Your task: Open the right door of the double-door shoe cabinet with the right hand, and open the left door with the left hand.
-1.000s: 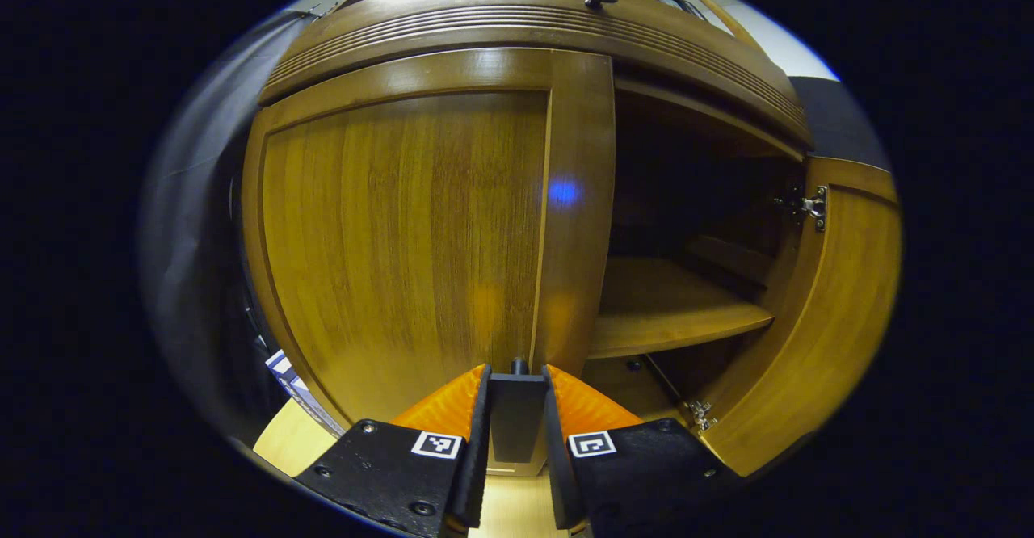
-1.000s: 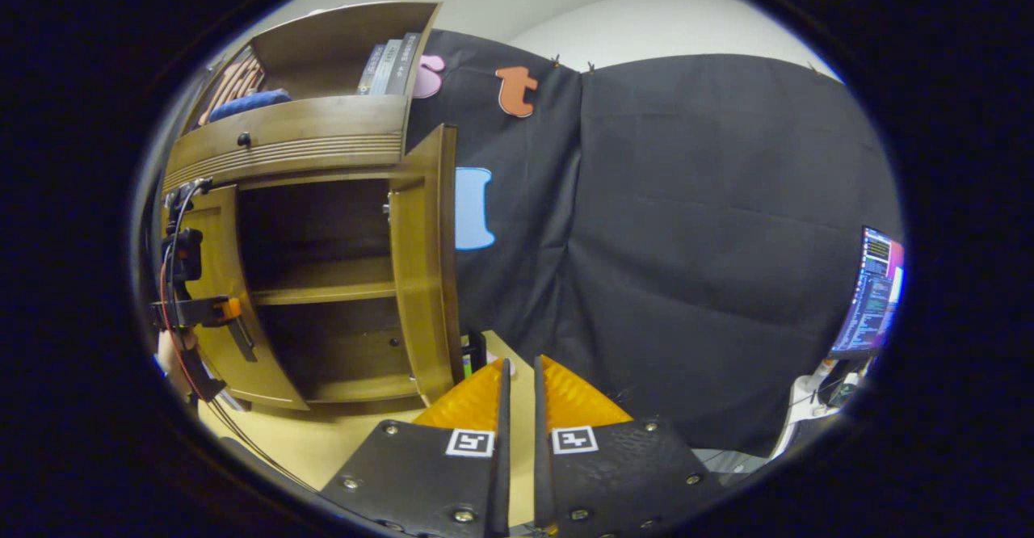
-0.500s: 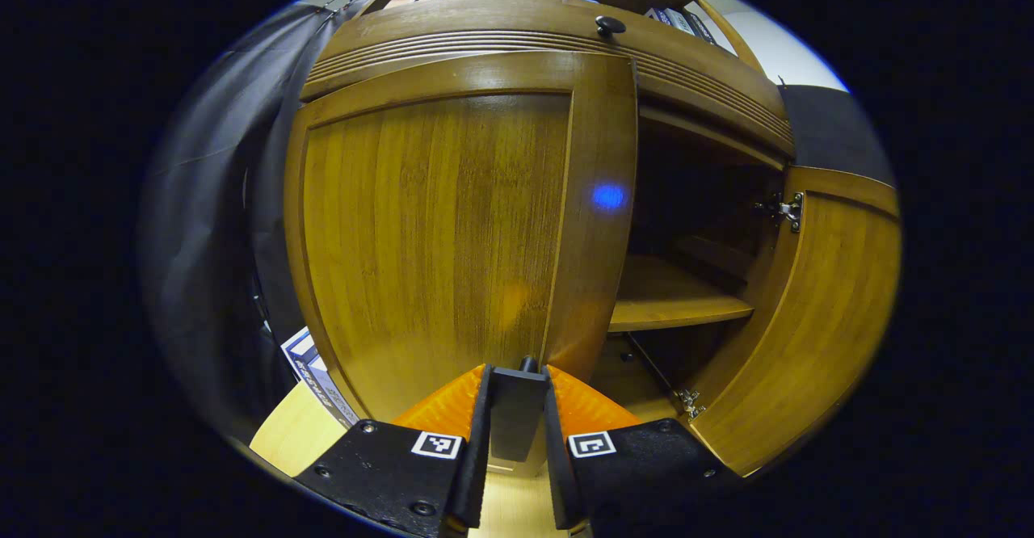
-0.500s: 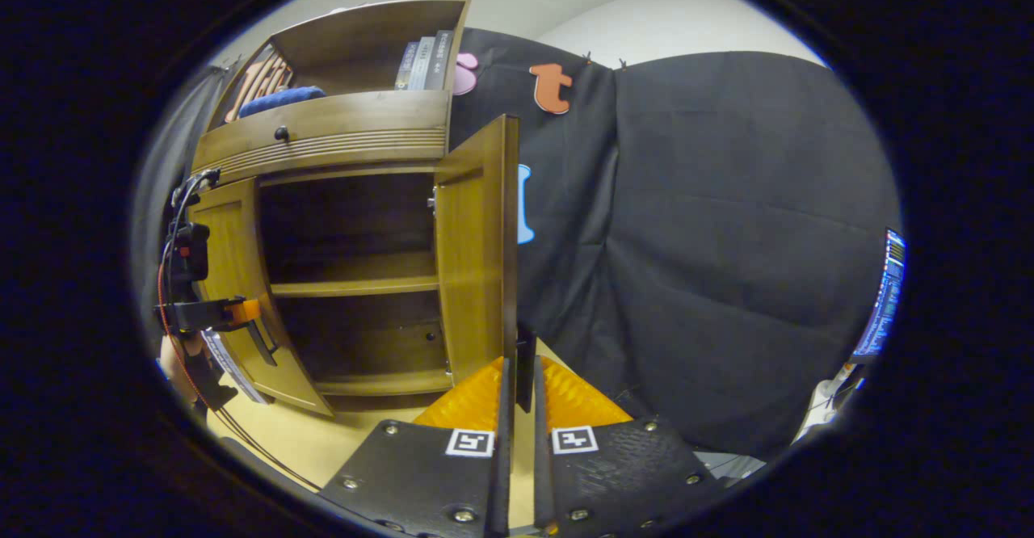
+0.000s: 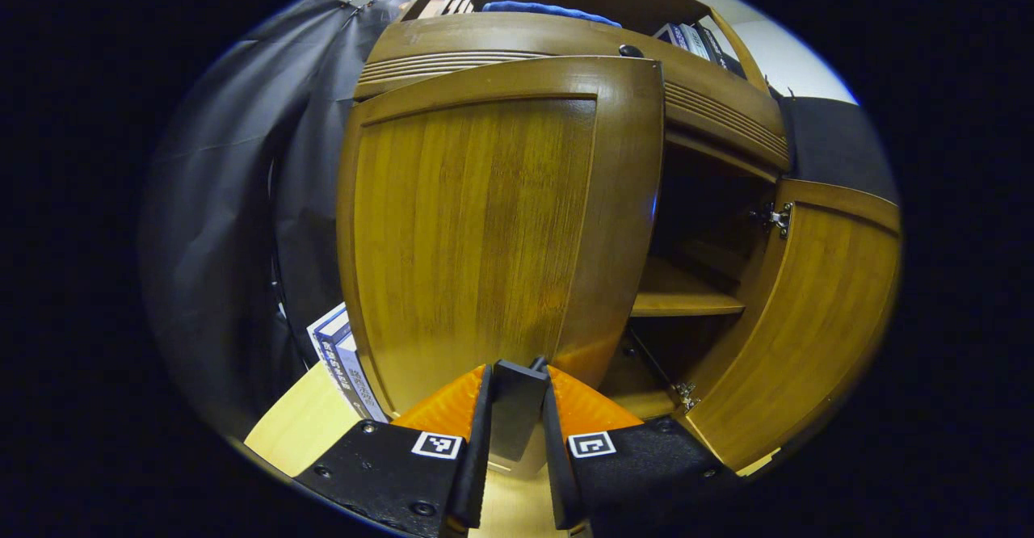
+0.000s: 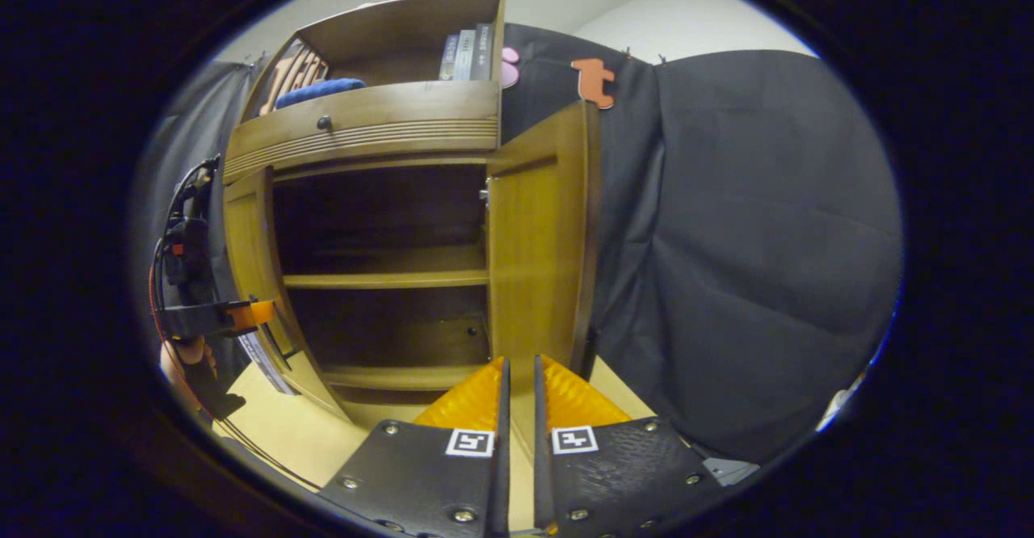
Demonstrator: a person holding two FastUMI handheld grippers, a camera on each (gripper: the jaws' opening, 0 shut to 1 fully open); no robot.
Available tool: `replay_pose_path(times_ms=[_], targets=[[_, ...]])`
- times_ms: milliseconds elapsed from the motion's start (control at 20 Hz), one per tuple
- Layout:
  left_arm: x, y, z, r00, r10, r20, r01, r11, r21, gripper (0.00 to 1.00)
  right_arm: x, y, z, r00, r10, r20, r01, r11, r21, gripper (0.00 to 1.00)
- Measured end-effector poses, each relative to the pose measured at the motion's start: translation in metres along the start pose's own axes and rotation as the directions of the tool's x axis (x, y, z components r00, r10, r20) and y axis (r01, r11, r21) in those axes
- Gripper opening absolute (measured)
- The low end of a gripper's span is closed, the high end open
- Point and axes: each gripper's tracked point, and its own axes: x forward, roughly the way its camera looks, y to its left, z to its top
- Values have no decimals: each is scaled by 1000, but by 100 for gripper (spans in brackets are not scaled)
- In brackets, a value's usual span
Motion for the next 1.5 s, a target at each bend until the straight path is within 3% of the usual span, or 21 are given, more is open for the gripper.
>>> replay_pose_path(times_ms=[450, 850, 950, 1000, 1050, 1200, 1250, 1500], targets=[[-37, 25, -4, 1000, 25, -10, -26, 999, -41, 35, 23, 52, -2, 988, 153, -25, -153, 988, -27, 12], [-70, 51, -2, 997, 77, -12, -78, 995, -62, 31, 28, 94, -8, 963, 266, -47, -268, 963, -35, 12], [-77, 59, -3, 995, 99, -12, -100, 993, -63, 22, 27, 102, -11, 956, 287, -53, -289, 957, -32, 12], [-80, 61, -2, 995, 103, -11, -104, 992, -67, 25, 28, 105, -12, 953, 296, -55, -298, 954, -32, 12], [-83, 65, -1, 993, 115, -10, -115, 991, -68, 19, 30, 107, -12, 951, 305, -56, -307, 951, -31, 12], [-94, 81, -2, 989, 149, -5, -149, 987, -58, 16, 32, 115, -12, 942, 330, -58, -332, 943, -26, 12], [-97, 86, -2, 987, 161, -3, -161, 986, -54, 10, 33, 118, -13, 939, 339, -60, -341, 940, -25, 12], [-108, 106, 0, 988, 155, 18, -154, 987, -42, 13, 40, 137, -15, 919, 388, -68, -390, 921, -24, 12]])
